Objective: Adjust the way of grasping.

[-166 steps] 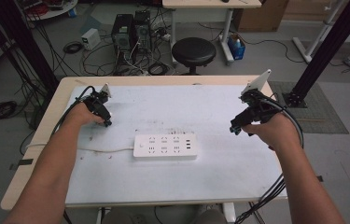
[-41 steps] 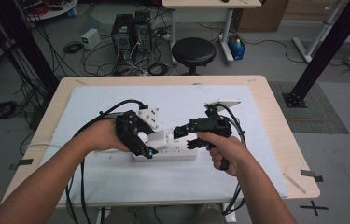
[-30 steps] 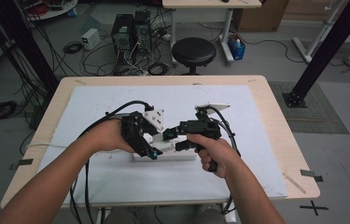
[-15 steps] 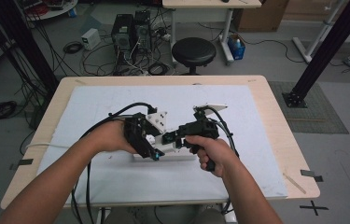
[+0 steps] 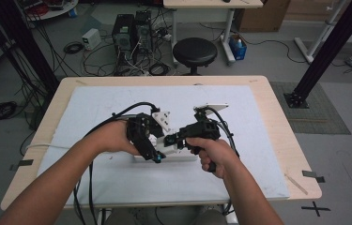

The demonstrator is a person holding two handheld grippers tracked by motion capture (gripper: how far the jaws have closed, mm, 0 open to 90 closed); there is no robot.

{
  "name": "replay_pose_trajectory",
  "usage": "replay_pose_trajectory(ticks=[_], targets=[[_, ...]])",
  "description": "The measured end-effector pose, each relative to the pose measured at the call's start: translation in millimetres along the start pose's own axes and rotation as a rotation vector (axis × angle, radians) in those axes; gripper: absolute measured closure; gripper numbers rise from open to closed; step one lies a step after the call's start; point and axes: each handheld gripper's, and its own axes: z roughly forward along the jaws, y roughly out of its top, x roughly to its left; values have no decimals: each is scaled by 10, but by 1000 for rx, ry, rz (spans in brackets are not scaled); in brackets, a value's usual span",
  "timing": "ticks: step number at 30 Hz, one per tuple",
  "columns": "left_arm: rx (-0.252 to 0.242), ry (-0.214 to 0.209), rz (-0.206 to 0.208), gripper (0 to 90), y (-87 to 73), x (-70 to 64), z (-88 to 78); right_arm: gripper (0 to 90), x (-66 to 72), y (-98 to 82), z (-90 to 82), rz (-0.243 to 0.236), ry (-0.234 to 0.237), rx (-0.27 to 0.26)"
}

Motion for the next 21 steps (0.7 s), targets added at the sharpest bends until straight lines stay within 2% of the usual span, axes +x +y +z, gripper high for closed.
replay_pose_trajectory(ticks=[1, 2, 3, 4, 5, 6, 7, 8, 9, 10, 11, 12, 13, 14, 15, 16, 17, 18, 20, 21], targets=[[42, -3, -26, 250, -14, 24, -5, 620, 21, 8, -38, -9, -40, -7], [42, -3, -26, 250, -14, 24, -5, 620, 21, 8, -38, -9, -40, -7], [79, -12, -50, 250, -46, 38, -27, 619, 45, 14, -79, -25, -104, -16], [79, -12, -50, 250, -46, 38, -27, 619, 45, 14, -79, -25, -104, -16], [107, -10, -70, 249, -69, 45, -50, 620, 67, 24, -112, -30, -167, -10], [118, -12, -80, 245, -86, 49, -61, 620, 67, 24, -112, -30, -167, -10], [144, -9, -87, 244, -109, 57, -85, 620, 90, 35, -131, -40, -239, 2], [160, -5, -97, 244, -131, 58, -95, 619, 98, 42, -138, -47, -279, 5], [207, -10, -114, 244, -164, 62, -116, 620, 109, 49, -143, -57, -328, 12], [207, -10, -114, 244, -164, 62, -116, 620, 109, 49, -143, -57, -328, 12], [245, -12, -120, 244, -195, 69, -127, 620, 118, 56, -146, -54, -370, 19], [245, -12, -120, 244, -195, 69, -127, 620, 118, 56, -146, -54, -370, 19], [282, -25, -144, 244, -236, 80, -144, 619, 120, 65, -149, -60, -442, 28], [282, -25, -144, 244, -236, 80, -144, 619, 120, 65, -149, -60, -442, 28], [317, -41, -155, 244, -291, 92, -162, 619, 123, 79, -189, -58, -571, 33], [334, -37, -163, 244, -316, 98, -171, 619, 123, 79, -189, -58, -571, 33], [340, -35, -173, 244, -337, 99, -176, 619, 129, 82, -206, -69, -609, 34], [361, -32, -183, 243, -373, 113, -195, 619, 135, 87, -216, -57, -634, 35], [381, -18, -189, 244, -412, 129, -217, 619, 146, 100, -275, -77, -742, 59], [387, -15, -200, 244, -434, 137, -228, 619, 146, 100, -275, -77, -742, 59]])
